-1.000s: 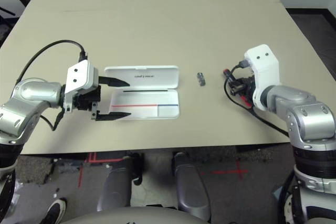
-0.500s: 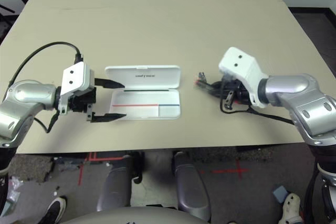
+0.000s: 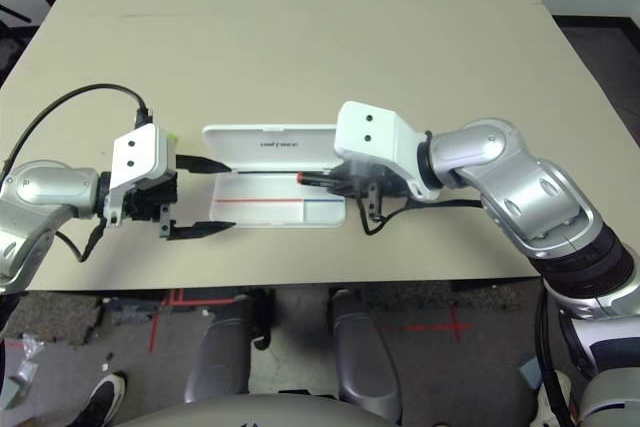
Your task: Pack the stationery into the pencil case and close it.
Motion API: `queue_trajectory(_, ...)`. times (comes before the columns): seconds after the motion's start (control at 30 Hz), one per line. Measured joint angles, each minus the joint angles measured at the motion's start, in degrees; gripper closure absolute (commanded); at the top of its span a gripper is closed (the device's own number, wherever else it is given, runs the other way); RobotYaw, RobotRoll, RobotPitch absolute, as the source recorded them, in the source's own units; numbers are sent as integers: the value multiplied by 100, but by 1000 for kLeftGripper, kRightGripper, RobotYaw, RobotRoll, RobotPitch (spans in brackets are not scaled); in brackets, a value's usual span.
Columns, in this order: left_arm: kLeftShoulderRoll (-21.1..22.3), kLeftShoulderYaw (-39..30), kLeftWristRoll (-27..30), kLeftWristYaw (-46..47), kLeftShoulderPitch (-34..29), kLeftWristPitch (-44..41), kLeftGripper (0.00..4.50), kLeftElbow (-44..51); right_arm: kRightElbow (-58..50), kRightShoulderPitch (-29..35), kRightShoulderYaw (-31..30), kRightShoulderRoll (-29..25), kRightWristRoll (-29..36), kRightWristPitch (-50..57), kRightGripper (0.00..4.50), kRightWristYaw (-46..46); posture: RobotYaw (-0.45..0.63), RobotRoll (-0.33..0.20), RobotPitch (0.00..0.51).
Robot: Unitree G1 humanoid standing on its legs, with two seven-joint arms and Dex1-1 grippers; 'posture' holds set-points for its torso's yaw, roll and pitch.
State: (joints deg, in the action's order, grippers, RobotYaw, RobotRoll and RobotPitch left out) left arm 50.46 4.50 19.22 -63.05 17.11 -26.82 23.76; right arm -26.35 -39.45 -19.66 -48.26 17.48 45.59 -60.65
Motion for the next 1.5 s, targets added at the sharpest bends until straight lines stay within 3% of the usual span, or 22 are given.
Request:
queue_trajectory(0.23, 0, -5, 0, 173, -43, -60, 0, 72, 133, -230, -268, 410, -209, -4, 3971, 29, 42, 0, 238)
queue_trajectory(0.73, 47, -135, 0, 299, -247, -149, 0, 255, 913, -402, -983, 1470, -1386, -631, 3971, 632, 83, 0, 240)
queue_trajectory(1.17, 117, -214, 2, 442, -456, -255, 0, 481, 985, -415, -1197, 1751, -1705, -774, 3971, 488, 104, 0, 247)
queue_trajectory(1.2, 122, -224, 5, 460, -468, -270, 0, 486, 991, -417, -1221, 1760, -1734, -787, 3220, 475, 104, 0, 247)
queue_trajectory(1.5, 123, -239, 29, 551, -522, -332, 0, 509, 1058, -445, -1215, 1744, -1771, -891, 17, 296, 105, 0, 244)
